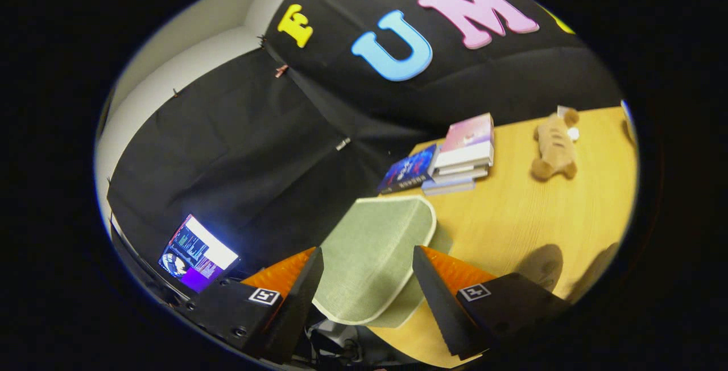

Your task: Open the storage box then place both shoes into the box .Put the left shoe in first, then the right shoe, with the right side of both shoes facing outward in a uniform manner.

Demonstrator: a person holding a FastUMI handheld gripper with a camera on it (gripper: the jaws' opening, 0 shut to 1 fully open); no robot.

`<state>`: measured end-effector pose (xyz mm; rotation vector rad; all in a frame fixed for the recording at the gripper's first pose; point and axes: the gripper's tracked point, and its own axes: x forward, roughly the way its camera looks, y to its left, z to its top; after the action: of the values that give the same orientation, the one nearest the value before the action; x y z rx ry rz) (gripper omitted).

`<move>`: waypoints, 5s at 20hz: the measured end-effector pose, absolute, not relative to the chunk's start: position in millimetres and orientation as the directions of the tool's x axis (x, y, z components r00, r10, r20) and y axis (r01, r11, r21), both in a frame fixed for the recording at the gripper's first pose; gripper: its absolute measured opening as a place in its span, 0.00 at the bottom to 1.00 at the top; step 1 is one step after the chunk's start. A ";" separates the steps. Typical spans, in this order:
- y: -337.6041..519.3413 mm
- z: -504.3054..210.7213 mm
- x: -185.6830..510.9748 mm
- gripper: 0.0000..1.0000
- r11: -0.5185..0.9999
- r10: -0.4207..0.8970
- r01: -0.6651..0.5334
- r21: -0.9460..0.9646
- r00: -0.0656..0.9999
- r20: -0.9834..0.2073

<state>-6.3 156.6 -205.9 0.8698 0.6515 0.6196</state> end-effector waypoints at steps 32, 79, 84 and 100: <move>210.1 -178.6 8.4 0.05 -0.084 0.868 -0.005 0.996 0.490 0.076; 251.9 -116.8 61.2 0.97 0.620 0.664 -0.212 0.755 0.655 -0.361; 173.6 -160.8 26.3 0.97 0.752 0.550 -0.133 0.645 0.665 -0.505; 40.8 -345.5 -81.0 0.97 0.963 0.229 0.021 0.269 0.464 -0.856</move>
<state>-81.0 40.8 -345.5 0.2566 1.0839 0.1294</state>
